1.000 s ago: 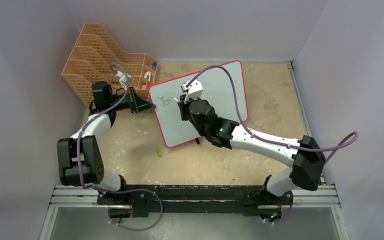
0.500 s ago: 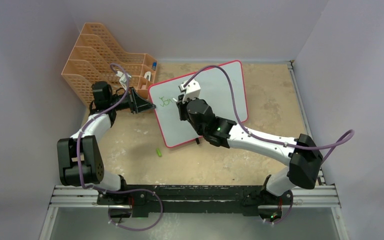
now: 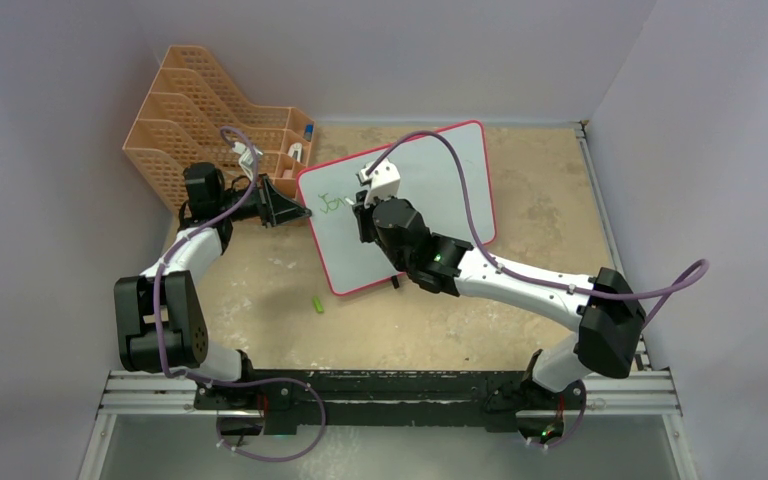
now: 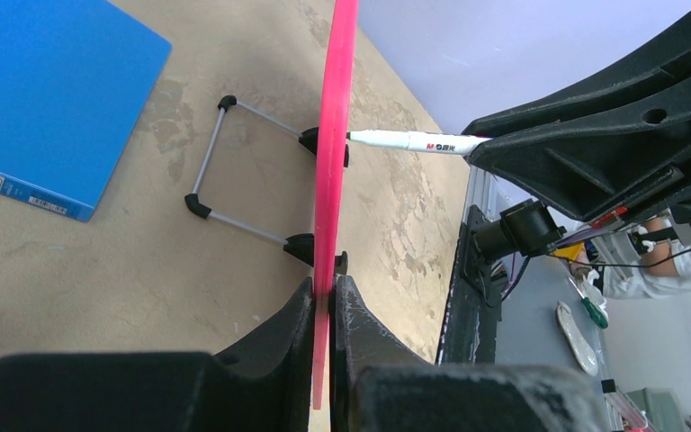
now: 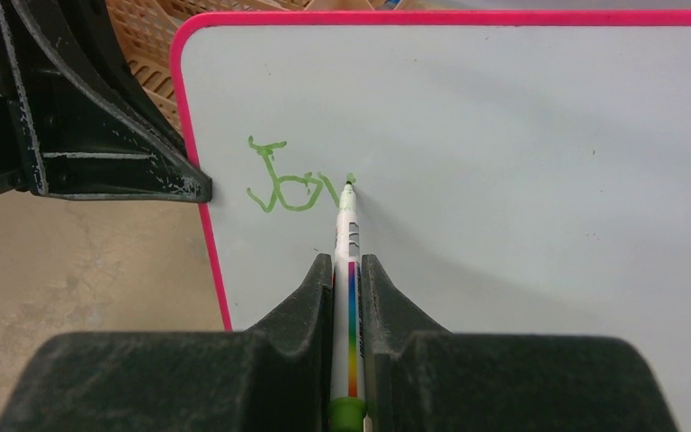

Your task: Write a sentence on the whiteboard

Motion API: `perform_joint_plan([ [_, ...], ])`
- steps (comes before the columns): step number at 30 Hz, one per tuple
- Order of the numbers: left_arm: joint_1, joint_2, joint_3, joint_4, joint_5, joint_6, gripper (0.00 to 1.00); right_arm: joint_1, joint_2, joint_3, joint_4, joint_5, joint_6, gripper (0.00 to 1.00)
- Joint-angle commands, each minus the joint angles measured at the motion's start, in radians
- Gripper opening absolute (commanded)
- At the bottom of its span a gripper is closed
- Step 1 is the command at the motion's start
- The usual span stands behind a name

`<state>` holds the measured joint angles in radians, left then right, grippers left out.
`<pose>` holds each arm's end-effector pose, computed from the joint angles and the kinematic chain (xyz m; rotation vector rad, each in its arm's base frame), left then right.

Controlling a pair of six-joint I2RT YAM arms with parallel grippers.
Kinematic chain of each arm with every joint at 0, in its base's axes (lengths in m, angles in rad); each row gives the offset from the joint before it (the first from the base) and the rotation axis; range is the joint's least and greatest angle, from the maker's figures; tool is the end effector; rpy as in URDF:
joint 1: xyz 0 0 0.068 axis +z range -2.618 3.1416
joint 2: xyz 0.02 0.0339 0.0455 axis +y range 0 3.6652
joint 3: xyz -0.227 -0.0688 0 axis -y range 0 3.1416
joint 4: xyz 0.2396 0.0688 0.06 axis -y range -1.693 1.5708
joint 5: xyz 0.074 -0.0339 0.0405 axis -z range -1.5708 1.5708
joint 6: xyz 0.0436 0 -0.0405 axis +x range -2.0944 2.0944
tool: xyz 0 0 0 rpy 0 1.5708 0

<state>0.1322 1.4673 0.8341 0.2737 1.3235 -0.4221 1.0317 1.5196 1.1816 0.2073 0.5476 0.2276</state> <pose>0.3074 -0.0018 0.2161 0.4077 1.8449 -1.4480 0.2067 0.3012 0.3029 -0.2725 1.6832 0.4794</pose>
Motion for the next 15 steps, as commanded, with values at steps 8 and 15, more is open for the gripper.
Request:
perform_joint_plan([
  [8,-0.016,-0.025,0.025,-0.001,0.016,0.025,0.0,-0.004,-0.004,0.014,-0.027,0.004,0.027,0.0],
  [15,-0.015,-0.026,0.026,0.002,0.016,0.023,0.0,-0.004,-0.013,-0.008,-0.04,-0.016,0.046,0.0],
])
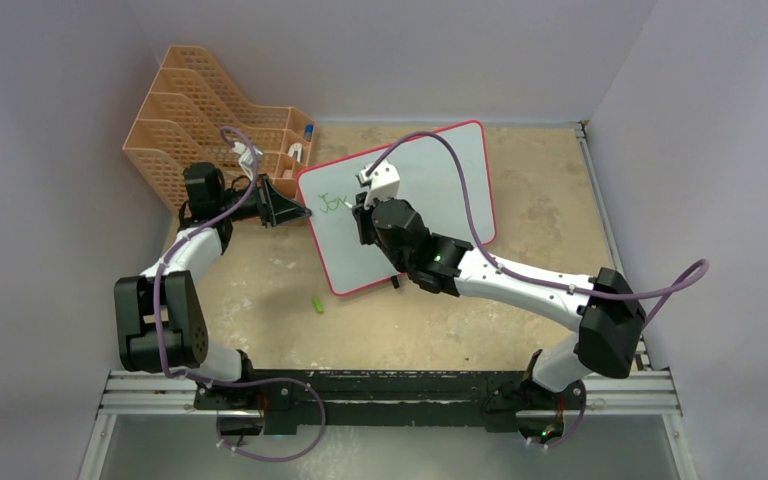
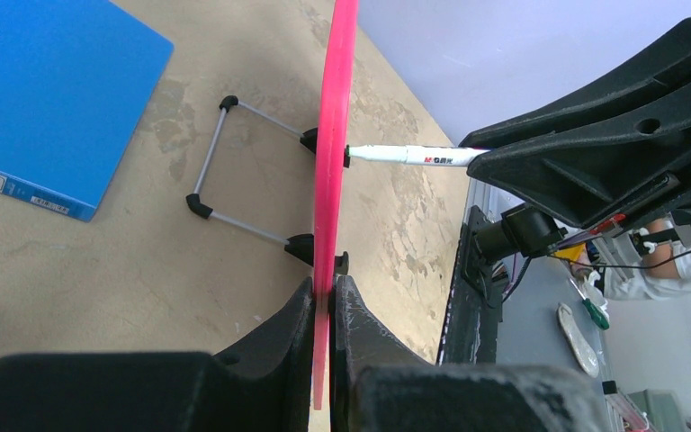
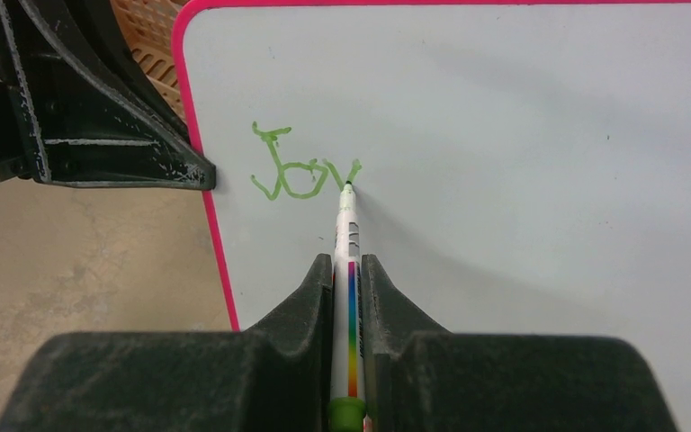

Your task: Write a sentence on the whiteboard

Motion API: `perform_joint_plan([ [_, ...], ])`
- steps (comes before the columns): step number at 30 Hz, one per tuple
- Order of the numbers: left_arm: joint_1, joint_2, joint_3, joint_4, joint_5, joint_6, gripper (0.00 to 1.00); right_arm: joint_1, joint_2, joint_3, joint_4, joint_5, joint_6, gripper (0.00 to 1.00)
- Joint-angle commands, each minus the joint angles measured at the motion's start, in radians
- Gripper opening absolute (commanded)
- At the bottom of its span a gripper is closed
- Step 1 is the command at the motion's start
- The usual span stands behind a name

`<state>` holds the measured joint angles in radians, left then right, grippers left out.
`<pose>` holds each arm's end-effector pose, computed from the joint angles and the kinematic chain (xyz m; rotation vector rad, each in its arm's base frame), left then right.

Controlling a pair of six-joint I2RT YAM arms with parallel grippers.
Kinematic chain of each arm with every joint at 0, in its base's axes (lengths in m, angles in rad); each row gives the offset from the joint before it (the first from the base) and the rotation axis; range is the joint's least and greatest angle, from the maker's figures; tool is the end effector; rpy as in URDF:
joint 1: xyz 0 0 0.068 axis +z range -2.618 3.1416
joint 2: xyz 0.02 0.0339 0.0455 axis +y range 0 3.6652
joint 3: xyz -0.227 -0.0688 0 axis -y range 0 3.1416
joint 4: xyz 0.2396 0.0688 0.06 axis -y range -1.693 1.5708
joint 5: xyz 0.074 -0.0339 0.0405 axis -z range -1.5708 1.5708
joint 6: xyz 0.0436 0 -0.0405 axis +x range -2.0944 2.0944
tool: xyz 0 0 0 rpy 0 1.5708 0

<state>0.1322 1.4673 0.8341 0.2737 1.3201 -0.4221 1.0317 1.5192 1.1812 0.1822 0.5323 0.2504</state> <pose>0.3075 -0.0017 0.2160 0.4051 1.8458 -1.4449 0.2061 0.3014 0.3000 -0.2783 1.7072 0.4935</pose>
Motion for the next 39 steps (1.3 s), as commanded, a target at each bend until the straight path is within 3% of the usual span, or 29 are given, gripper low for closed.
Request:
perform_joint_plan([
  [1,-0.016,-0.025,0.025,0.002,0.018,0.023,0.0,-0.005,-0.014,-0.01,-0.017,-0.005,0.025,0.0],
  [23,-0.016,-0.025,0.023,0.002,0.019,0.023,0.0,0.01,-0.062,-0.059,-0.034,-0.072,0.089,0.0],
  [39,-0.015,-0.031,0.026,-0.011,0.009,0.034,0.0,-0.03,-0.189,-0.074,0.008,0.01,0.018,0.0],
])
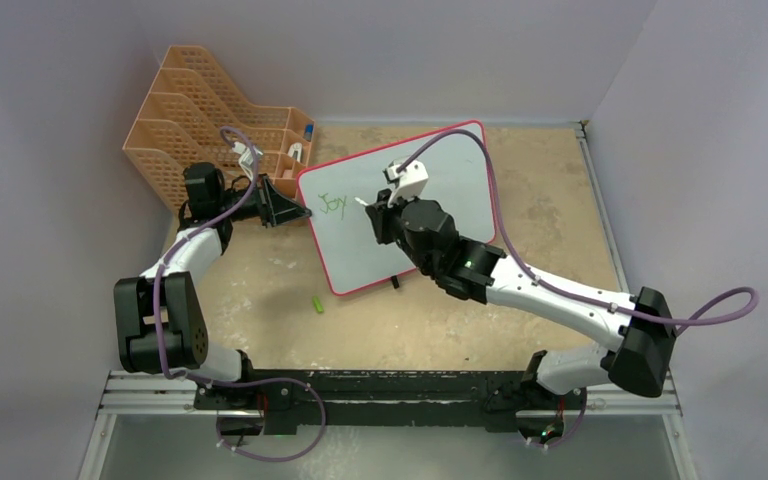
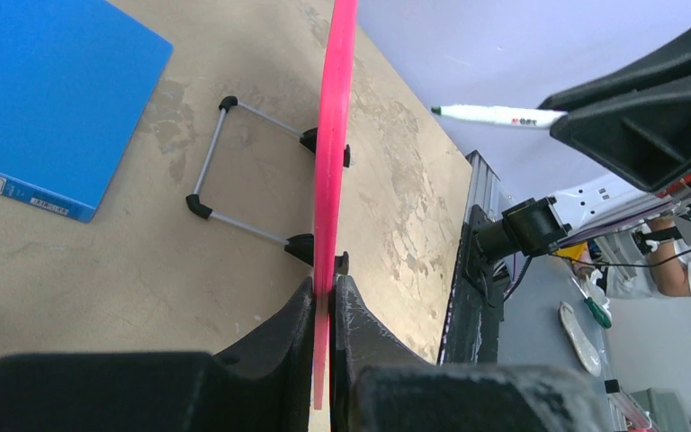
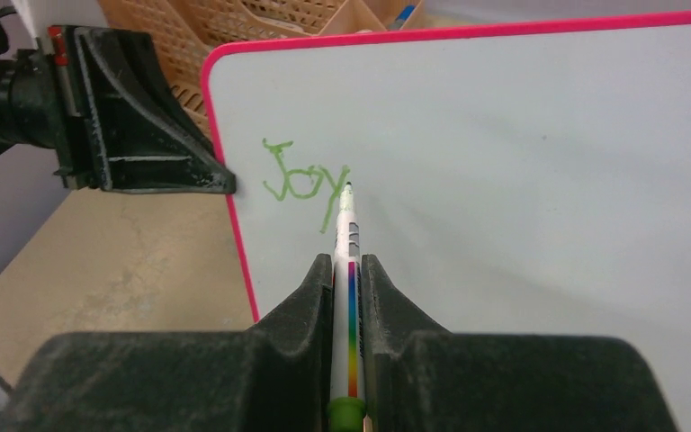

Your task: Write a sentence on the whiteboard

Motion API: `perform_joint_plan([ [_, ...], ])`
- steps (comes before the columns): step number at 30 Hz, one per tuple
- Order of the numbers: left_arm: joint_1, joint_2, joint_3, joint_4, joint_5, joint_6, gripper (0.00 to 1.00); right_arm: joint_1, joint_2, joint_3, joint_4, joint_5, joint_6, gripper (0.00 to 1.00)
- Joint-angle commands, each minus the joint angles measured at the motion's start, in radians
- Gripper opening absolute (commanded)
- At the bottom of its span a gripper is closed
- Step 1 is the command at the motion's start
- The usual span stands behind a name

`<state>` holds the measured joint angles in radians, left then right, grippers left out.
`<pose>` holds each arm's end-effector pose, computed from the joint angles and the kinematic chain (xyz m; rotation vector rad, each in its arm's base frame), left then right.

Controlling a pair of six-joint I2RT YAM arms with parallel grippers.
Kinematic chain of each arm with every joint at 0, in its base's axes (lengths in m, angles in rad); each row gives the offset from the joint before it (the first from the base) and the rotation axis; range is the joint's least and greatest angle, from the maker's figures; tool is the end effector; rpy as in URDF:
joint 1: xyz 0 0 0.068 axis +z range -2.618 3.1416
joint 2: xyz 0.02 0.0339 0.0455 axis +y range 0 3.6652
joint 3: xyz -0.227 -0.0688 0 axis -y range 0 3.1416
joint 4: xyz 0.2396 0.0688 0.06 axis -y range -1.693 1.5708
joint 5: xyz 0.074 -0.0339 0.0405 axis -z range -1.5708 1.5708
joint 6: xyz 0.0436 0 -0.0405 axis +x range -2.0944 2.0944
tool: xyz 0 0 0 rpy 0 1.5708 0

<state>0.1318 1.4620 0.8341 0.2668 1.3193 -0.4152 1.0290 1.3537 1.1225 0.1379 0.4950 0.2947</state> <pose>0.3068 -0.0019 0.2170 0.4097 1.8440 -1.4407 0.1879 0.2720 0.3282 -0.2370 1.6702 0.5925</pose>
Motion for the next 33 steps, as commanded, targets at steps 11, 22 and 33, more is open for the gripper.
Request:
perform_joint_plan([
  [11,-0.015,-0.023,0.029,-0.012,0.004,0.033,0.0,-0.074,-0.025,-0.055,0.133,0.016,-0.038,0.0],
  [22,-0.015,-0.021,0.032,-0.015,0.006,0.036,0.0,-0.083,0.014,-0.038,0.176,-0.012,-0.049,0.0],
  [33,-0.015,-0.02,0.033,-0.017,0.006,0.035,0.0,-0.086,0.04,-0.03,0.185,-0.027,-0.052,0.0],
])
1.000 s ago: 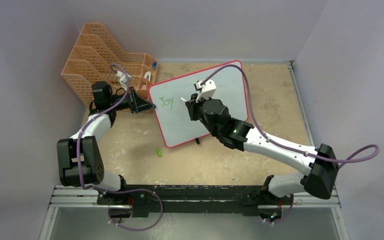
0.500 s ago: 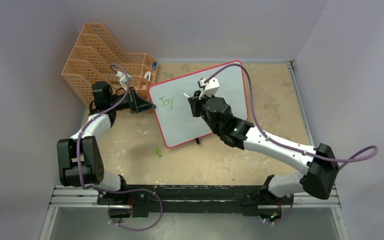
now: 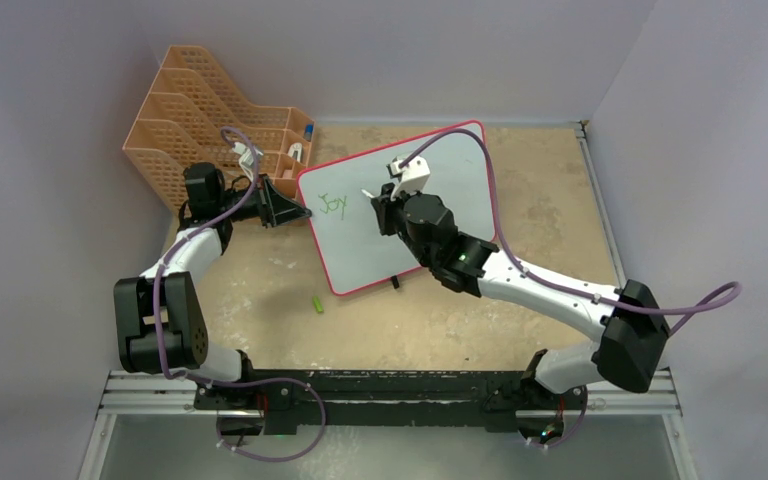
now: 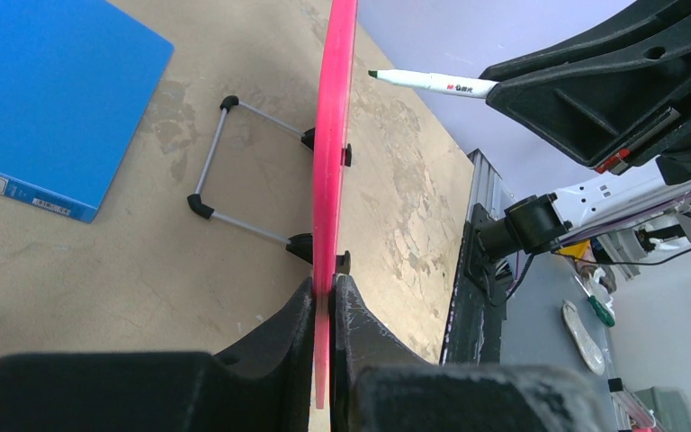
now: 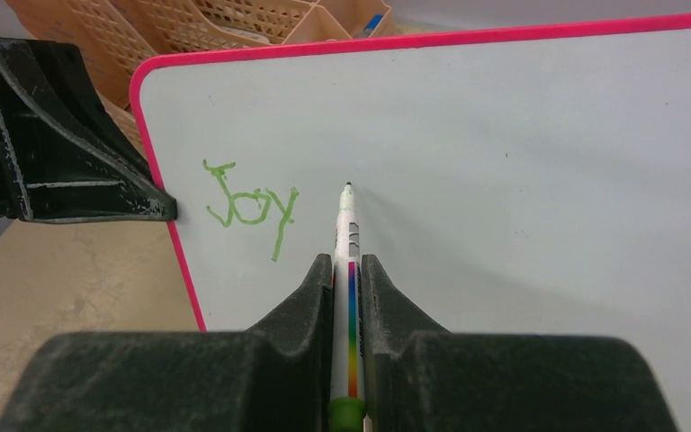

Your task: Write a sentence on the whiteboard

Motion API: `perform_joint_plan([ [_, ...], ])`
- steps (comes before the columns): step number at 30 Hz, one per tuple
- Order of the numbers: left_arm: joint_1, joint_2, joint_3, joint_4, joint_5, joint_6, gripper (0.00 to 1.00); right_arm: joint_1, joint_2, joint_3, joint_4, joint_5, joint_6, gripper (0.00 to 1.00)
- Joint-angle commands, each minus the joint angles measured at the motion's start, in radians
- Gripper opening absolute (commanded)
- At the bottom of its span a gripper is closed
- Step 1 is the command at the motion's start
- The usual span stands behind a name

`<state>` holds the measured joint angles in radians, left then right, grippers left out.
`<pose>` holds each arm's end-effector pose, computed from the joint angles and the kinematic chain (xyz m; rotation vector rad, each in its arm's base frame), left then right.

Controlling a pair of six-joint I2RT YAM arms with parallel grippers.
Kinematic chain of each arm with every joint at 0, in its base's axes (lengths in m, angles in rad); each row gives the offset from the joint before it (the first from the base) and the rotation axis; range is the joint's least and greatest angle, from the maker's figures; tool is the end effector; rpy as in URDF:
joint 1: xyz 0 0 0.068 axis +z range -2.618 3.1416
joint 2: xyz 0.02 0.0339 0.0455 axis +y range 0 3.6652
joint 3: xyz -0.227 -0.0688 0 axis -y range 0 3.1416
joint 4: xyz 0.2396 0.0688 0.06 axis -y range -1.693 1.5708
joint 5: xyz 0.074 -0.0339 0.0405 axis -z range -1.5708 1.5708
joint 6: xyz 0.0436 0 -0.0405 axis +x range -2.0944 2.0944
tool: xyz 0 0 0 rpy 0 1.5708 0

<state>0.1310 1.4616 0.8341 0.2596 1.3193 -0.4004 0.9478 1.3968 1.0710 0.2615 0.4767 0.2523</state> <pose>0.3065 -0.0022 0.2165 0.4185 1.8420 -1.4352 0.2143 0.2640 0.3100 -0.2042 1.6417 0.5306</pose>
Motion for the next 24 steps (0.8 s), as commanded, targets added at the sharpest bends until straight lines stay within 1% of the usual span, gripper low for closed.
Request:
perform_joint_plan([
  [1,-0.014,-0.02,0.032,-0.01,0.006,0.02,0.0,-0.004,-0.001,0.023,0.063,-0.011,-0.011,0.0],
  [24,-0.014,-0.021,0.032,-0.008,0.011,0.02,0.0,-0.018,0.035,0.033,0.058,-0.003,-0.012,0.0],
])
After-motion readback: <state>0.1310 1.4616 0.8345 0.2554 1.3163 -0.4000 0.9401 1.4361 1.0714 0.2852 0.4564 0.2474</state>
